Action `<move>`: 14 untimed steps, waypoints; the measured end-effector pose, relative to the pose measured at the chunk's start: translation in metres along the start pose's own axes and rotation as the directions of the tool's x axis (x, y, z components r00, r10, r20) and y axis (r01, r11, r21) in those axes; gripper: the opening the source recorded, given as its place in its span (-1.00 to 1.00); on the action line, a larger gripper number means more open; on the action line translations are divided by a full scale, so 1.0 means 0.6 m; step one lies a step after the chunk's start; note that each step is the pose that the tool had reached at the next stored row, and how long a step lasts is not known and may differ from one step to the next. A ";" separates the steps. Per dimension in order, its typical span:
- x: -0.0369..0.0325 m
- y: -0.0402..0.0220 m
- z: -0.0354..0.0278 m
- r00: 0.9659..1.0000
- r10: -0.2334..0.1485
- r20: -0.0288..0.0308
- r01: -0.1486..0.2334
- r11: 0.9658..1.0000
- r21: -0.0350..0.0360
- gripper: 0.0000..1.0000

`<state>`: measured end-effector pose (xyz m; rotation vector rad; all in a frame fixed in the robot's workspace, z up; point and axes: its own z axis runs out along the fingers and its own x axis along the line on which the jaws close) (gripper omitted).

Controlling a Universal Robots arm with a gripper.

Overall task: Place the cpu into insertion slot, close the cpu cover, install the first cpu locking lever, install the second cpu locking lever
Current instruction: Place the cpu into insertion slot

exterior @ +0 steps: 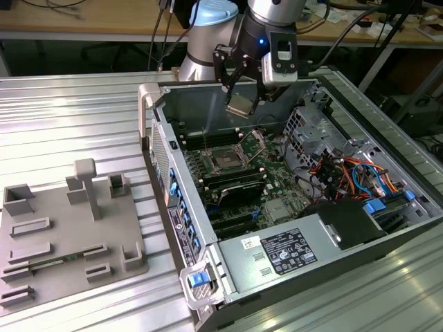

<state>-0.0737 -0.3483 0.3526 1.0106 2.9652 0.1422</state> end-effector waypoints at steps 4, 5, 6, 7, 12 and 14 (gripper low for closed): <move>0.000 0.000 0.001 0.999 0.040 0.003 -0.040 0.999 -0.001 0.09; 0.000 0.000 0.001 0.999 0.047 0.004 -0.047 0.999 -0.001 0.09; 0.000 0.000 0.001 0.999 0.049 0.004 -0.049 0.999 -0.001 0.09; 0.000 0.000 0.001 0.999 0.049 0.004 -0.049 0.999 -0.001 0.09; 0.000 0.000 0.001 0.999 0.050 0.004 -0.050 0.999 -0.001 0.09; 0.000 0.000 0.001 0.999 0.050 0.004 -0.050 0.999 -0.001 0.09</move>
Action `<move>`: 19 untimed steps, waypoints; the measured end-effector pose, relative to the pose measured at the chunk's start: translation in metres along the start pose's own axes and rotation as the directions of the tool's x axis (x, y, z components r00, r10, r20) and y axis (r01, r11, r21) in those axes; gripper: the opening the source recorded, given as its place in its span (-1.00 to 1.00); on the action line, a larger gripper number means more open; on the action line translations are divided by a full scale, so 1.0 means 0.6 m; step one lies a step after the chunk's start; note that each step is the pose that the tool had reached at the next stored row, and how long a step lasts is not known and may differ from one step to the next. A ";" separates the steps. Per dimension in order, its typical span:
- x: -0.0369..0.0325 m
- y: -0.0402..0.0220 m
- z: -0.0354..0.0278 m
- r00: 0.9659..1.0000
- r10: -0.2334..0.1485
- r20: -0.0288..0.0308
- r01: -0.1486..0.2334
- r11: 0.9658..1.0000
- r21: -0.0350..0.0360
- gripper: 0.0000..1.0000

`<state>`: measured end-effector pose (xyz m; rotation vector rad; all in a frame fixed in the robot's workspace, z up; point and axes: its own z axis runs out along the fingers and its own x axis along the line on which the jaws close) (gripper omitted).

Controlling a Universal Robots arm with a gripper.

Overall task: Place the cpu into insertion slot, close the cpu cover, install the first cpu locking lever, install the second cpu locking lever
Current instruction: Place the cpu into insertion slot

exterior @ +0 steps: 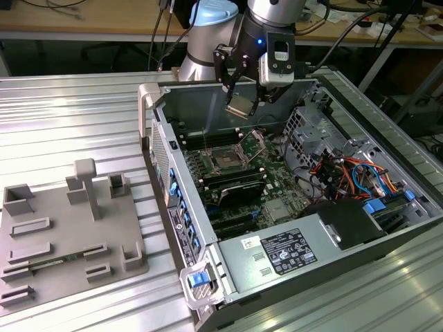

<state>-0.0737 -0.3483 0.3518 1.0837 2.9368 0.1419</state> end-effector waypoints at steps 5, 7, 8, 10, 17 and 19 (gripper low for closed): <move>0.000 0.000 0.000 1.000 0.015 0.001 -0.015 1.000 0.000 0.09; 0.000 0.000 0.000 0.999 0.032 0.003 -0.032 0.999 -0.001 0.09; 0.000 0.000 0.001 0.999 0.046 0.004 -0.046 0.999 -0.001 0.09; 0.000 0.000 0.001 0.998 0.064 0.006 -0.064 0.998 -0.002 0.09; 0.000 0.000 0.002 0.995 0.096 0.008 -0.096 0.995 -0.002 0.09; 0.000 0.000 0.002 0.995 0.096 0.008 -0.096 0.995 -0.002 0.09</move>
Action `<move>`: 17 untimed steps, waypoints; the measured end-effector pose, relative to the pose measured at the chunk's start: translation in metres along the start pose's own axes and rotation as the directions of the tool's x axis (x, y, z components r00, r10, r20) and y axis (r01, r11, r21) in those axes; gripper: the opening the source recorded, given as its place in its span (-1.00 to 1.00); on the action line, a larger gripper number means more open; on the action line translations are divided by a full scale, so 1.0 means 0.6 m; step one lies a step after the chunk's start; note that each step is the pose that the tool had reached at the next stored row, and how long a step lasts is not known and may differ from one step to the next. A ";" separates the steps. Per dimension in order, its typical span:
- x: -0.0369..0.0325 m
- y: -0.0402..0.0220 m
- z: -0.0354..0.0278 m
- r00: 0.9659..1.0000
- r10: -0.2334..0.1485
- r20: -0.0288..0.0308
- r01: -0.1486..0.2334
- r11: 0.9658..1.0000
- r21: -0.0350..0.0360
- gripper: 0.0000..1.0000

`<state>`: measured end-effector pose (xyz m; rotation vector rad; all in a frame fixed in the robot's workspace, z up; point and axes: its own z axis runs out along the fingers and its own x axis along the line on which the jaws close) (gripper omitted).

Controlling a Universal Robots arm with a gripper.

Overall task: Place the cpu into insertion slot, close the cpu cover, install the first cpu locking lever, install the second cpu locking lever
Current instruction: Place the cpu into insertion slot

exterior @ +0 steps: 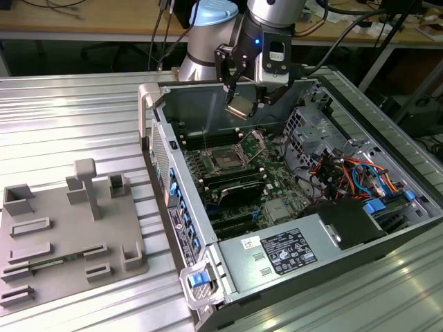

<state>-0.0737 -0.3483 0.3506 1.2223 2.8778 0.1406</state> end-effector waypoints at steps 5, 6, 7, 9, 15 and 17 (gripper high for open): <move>0.000 0.000 0.000 1.000 0.003 0.000 -0.003 1.000 0.000 0.09; 0.000 0.000 0.000 1.000 0.005 0.000 -0.005 1.000 0.000 0.09; 0.000 0.000 0.000 1.000 0.007 0.001 -0.007 1.000 0.000 0.09; 0.000 0.000 0.000 1.000 0.011 0.001 -0.011 1.000 0.000 0.09; 0.000 -0.001 0.000 1.000 0.027 0.002 -0.027 1.000 -0.001 0.09; 0.000 -0.001 0.000 1.000 0.030 0.003 -0.030 1.000 -0.001 0.09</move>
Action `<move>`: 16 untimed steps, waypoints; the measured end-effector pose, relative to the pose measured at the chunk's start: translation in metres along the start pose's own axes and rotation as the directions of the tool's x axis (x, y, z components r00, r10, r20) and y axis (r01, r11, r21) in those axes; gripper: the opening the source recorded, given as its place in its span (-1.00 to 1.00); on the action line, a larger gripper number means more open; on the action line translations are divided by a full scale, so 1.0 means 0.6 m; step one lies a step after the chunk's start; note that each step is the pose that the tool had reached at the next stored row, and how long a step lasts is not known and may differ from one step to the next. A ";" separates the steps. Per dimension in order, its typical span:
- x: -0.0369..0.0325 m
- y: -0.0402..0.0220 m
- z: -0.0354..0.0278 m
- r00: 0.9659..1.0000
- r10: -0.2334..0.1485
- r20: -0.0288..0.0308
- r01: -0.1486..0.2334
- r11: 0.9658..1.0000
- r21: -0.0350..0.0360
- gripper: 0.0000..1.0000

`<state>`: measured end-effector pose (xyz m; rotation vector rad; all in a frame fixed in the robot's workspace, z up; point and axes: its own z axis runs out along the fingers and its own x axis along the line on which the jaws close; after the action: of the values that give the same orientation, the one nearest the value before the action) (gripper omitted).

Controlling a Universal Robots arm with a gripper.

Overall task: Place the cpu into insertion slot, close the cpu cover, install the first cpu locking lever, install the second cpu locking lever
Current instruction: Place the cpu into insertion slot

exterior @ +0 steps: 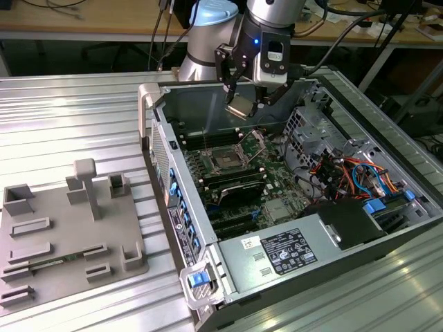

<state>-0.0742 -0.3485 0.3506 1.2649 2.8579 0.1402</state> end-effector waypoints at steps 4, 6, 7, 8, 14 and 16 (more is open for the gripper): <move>0.000 0.000 0.000 1.000 0.006 0.000 -0.006 1.000 0.000 0.09; 0.000 0.000 0.000 1.000 0.008 0.001 -0.008 1.000 0.000 0.09; 0.000 0.000 0.000 1.000 0.010 0.001 -0.010 1.000 0.000 0.09; 0.000 -0.001 0.000 1.000 0.012 0.001 -0.012 1.000 0.000 0.09; 0.001 -0.001 0.000 1.000 0.023 0.002 -0.023 1.000 -0.001 0.09; 0.001 -0.001 0.000 1.000 0.026 0.002 -0.026 1.000 -0.001 0.09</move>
<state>-0.0749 -0.3486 0.3505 1.3019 2.8399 0.1399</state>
